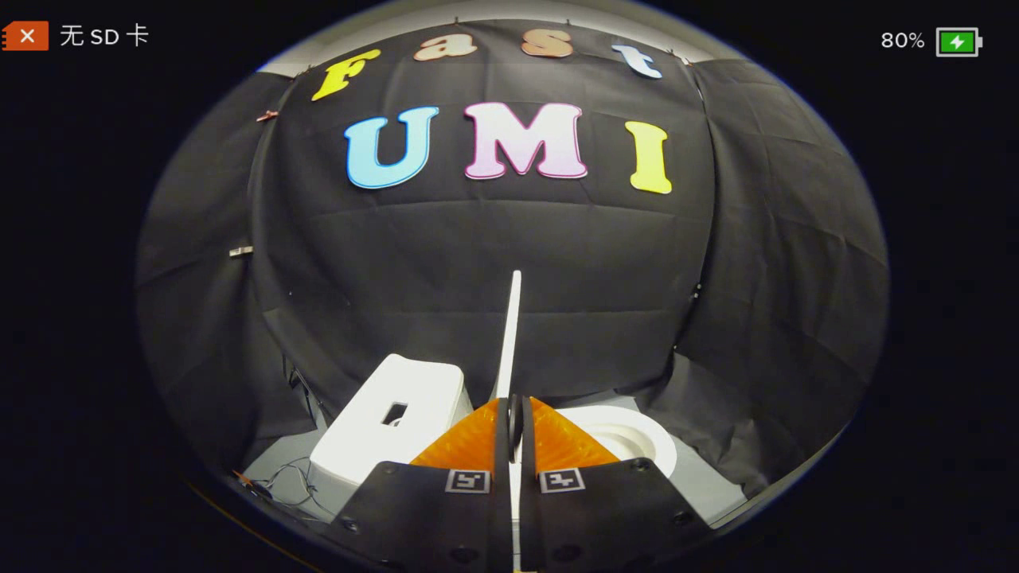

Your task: Open the toilet lid.

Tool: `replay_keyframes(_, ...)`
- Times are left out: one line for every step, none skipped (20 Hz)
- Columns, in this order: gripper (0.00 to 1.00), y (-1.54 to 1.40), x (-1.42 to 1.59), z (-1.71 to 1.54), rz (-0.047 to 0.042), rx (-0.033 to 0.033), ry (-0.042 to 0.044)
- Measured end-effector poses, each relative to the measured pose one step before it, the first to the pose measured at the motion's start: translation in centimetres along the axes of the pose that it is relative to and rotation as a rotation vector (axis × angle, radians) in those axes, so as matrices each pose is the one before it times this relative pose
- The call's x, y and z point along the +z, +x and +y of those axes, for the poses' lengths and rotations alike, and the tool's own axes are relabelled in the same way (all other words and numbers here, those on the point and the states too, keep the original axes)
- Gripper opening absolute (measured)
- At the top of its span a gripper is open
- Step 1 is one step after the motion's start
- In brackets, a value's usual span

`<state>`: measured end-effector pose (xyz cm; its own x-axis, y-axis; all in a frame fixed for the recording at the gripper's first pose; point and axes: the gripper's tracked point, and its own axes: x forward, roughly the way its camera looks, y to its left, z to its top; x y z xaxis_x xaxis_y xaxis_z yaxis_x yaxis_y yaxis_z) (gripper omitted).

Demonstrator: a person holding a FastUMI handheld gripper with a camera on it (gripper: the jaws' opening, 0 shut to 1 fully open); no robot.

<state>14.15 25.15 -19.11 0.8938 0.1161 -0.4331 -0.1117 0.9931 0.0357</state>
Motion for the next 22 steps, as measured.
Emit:
replay_keyframes(0.08, -0.039, 0.077, 0.748, -0.00705, 0.00344, -0.01091)
replay_keyframes(0.08, -0.07, 0.007, 0.833, -0.00161, 0.00595, -0.00897)
replay_keyframes(0.08, -0.057, -0.08, 0.802, -0.00388, 0.00681, -0.00901)
replay_keyframes(0.08, -0.009, -0.144, 0.811, -0.00216, 0.00728, -0.01184)
replay_keyframes(0.08, -0.056, -0.023, 0.644, -0.00166, 0.00489, -0.00888)
replay_keyframes(0.08, 0.034, 0.122, 0.727, -0.00135, 0.00609, -0.00821)
replay_keyframes(0.08, -0.012, 0.001, 0.695, -0.00072, 0.0058, -0.00234)
replay_keyframes(0.08, -0.055, -0.136, 0.633, -0.0002, 0.00633, -0.00322)
replay_keyframes(0.08, -0.028, -0.054, 0.671, -0.00087, 0.0048, -0.00499)
replay_keyframes(0.08, 0.106, -0.023, 0.65, -0.00085, 0.00285, -0.01127)
replay_keyframes(0.08, 0.059, 0.062, 0.717, -0.00256, -0.00289, -0.01831)
replay_keyframes(0.08, 0.025, -0.053, 0.612, -0.00065, -0.00394, -0.02179)
replay_keyframes(0.08, -0.001, 0.002, 0.618, -0.00316, -0.00138, -0.01848)
replay_keyframes(0.08, 0.063, 0.004, 0.801, -0.00386, 0.00496, -0.01613)
replay_keyframes(0.08, 0.018, -0.1, 0.821, -0.00216, 0.00399, -0.01276)
replay_keyframes(0.08, 0.074, -0.039, 0.668, -0.00163, 0.00397, -0.01607)
replay_keyframes(0.08, 0.085, -0.077, 0.622, -0.00055, 0.00144, -0.01546)
replay_keyframes(0.08, 0.055, -0.042, 0.585, 0.00082, 0.00144, -0.01433)
replay_keyframes(0.08, 0.063, 0.019, 0.589, 0.00053, 0.00161, -0.0104)
replay_keyframes(0.08, 0.041, 0.093, 0.327, -0.00097, -0.00281, -0.01473)
replay_keyframes(0.08, 0.131, -0.097, 0.342, -0.00039, -0.00558, -0.01594)
replay_keyframes(0.08, 0.02, -0.023, 0.15, -0.00123, -0.00792, -0.01531)
